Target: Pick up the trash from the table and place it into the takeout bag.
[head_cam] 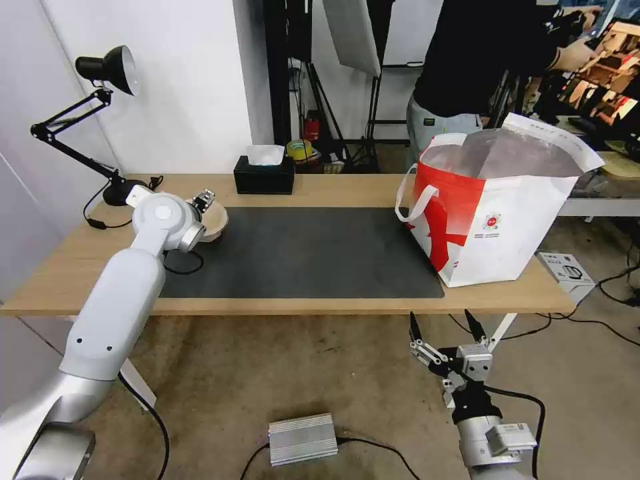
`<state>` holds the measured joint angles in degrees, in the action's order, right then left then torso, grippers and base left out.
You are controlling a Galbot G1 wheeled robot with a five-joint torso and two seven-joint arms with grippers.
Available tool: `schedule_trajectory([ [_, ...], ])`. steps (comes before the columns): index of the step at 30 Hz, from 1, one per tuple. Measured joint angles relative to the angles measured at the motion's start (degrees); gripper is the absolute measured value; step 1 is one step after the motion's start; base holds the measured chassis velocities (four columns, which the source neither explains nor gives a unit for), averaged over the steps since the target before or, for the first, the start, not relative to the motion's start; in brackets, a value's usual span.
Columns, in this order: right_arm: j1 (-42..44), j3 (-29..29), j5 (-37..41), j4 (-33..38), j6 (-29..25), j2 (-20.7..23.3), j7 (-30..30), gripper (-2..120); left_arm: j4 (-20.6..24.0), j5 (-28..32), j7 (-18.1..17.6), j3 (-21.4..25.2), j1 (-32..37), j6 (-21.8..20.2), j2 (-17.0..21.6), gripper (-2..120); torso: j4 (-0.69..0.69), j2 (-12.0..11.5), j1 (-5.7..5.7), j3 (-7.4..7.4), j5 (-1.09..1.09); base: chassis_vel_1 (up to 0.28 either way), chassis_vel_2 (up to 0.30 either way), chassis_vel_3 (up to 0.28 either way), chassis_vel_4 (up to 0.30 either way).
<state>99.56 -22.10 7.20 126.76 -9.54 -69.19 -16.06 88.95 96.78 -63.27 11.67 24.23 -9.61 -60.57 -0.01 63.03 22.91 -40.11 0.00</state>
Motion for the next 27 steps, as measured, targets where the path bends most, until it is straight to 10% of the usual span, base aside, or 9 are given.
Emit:
schedule_trajectory([
  [27, 0.0, 0.0, 0.0, 0.0, 0.0, 0.0, 0.0, 100, -7.0, -2.9, -0.2, 0.9, 0.6, -0.9, -0.2, 100, 0.0, 0.0, 0.0, 0.0, 0.0, 0.0, 0.0, 0.0, 0.0],
])
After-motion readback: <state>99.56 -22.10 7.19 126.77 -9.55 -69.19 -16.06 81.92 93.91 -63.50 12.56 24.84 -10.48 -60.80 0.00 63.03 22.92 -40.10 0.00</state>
